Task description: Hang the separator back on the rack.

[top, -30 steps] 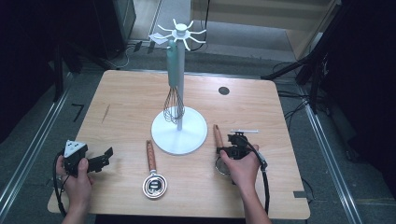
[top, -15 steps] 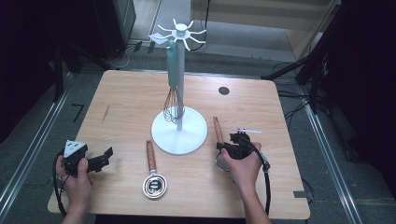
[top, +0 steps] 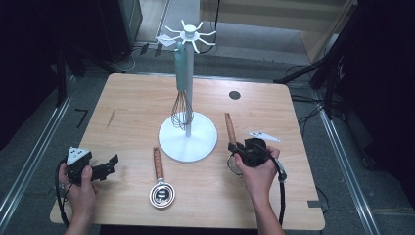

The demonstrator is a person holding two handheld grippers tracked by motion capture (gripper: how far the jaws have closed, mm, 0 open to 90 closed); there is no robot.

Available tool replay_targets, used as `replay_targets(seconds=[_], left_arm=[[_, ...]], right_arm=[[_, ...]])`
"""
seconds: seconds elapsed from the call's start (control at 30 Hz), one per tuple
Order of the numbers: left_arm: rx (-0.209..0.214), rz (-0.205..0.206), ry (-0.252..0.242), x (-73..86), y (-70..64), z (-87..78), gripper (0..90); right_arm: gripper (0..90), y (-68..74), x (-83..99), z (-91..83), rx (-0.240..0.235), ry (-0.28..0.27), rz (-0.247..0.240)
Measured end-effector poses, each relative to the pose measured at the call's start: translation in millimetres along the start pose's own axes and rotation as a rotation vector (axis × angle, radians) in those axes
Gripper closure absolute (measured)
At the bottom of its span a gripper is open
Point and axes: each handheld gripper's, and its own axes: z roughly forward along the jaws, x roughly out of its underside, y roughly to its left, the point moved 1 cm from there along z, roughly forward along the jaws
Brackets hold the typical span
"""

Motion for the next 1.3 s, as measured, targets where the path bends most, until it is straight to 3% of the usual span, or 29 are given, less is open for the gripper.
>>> replay_targets(seconds=[0.47, 1.3], left_arm=[[0.000, 0.001, 0.000, 0.0, -0.1, 0.0, 0.6], [0.001, 0.001, 0.001, 0.0, 0.0, 0.1, 0.6]], right_arm=[[71.0, 7.1, -6.6, -16.4, -0.025, -0.115, -0.045], [71.0, 13.8, -12.4, -31.6, -0.052, -0.193, -0.057]])
